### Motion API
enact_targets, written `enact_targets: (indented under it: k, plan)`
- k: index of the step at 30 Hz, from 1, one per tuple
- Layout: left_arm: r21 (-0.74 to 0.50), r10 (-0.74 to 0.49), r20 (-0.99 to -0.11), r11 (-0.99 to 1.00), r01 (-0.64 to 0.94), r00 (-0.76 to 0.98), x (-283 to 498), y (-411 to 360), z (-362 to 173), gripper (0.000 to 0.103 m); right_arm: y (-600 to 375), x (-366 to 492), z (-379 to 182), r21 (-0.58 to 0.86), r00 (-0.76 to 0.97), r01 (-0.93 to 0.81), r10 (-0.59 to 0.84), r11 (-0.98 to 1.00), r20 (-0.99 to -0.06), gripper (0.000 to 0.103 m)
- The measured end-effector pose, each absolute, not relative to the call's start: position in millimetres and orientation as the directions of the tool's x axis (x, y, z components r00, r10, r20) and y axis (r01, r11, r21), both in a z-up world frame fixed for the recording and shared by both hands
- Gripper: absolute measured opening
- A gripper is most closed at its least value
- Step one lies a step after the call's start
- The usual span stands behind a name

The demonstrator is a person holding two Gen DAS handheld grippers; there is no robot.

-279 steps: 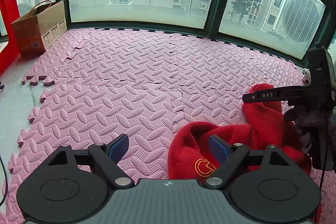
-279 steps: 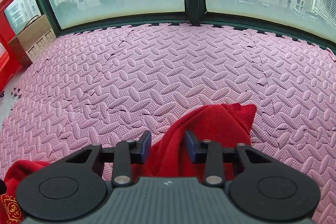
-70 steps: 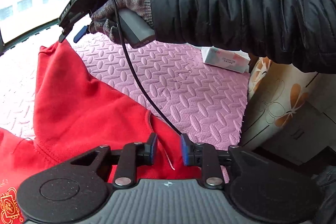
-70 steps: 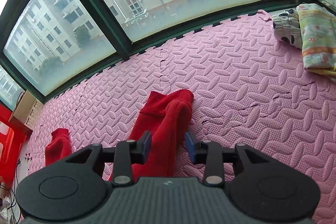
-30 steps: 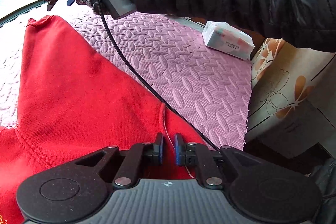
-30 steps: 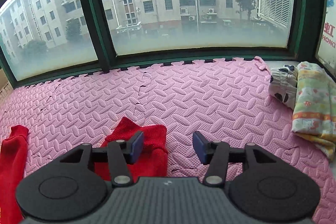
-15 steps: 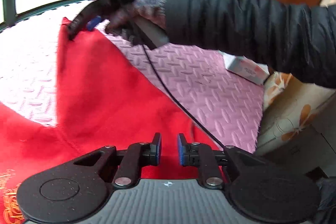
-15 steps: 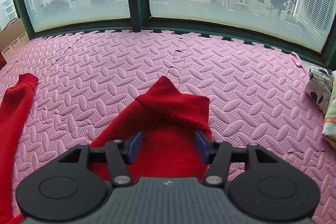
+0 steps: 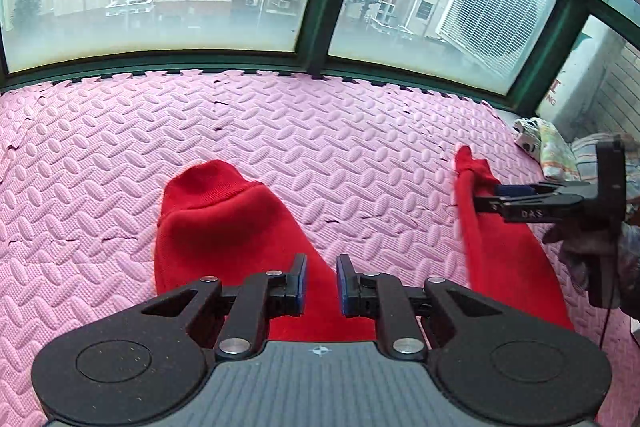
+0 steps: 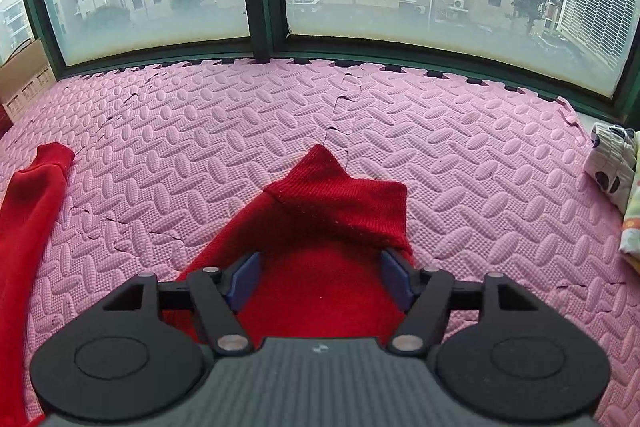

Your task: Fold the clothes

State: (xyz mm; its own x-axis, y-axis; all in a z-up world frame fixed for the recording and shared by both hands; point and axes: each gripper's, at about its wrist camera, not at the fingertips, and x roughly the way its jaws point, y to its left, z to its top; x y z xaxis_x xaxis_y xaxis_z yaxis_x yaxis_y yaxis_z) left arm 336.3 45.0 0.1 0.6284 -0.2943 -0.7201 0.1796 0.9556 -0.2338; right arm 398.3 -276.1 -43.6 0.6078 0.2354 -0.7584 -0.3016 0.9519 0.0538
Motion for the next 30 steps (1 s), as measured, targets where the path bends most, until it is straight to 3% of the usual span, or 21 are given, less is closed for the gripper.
enact_targets:
  k: [9,17,23,27,30]
  plan:
    - [-0.277,-0.247,-0.738,0.959,0.053,0.628,385,90,-41,0.014,-277,397,-45,0.057,0.613,-0.317,0.251,0.947,-0.749,0.074]
    - [-0.285,-0.277,-0.695,0.953,0.100,0.663,383,79,-25,0.014,-288,393,-37,0.114,0.630,-0.305,0.290,0.946,-0.720,0.068]
    - [-0.263,-0.240,-0.725,0.963,0.064,0.645,394,74,-41,0.014,-287,398,-44,0.086,0.618,-0.319,0.276,0.944,-0.736,0.066]
    - [-0.240,-0.240,-0.730,0.967,0.090,0.640,379,68,-27,0.016,-287,390,-32,0.087,0.605,-0.336,0.286,0.938,-0.743,0.065]
    - [-0.221,-0.256,-0.730,0.966,0.136,0.634,352,58,-16,0.025,-288,370,-20,0.086,0.590,-0.381,0.314,0.921,-0.744,0.065]
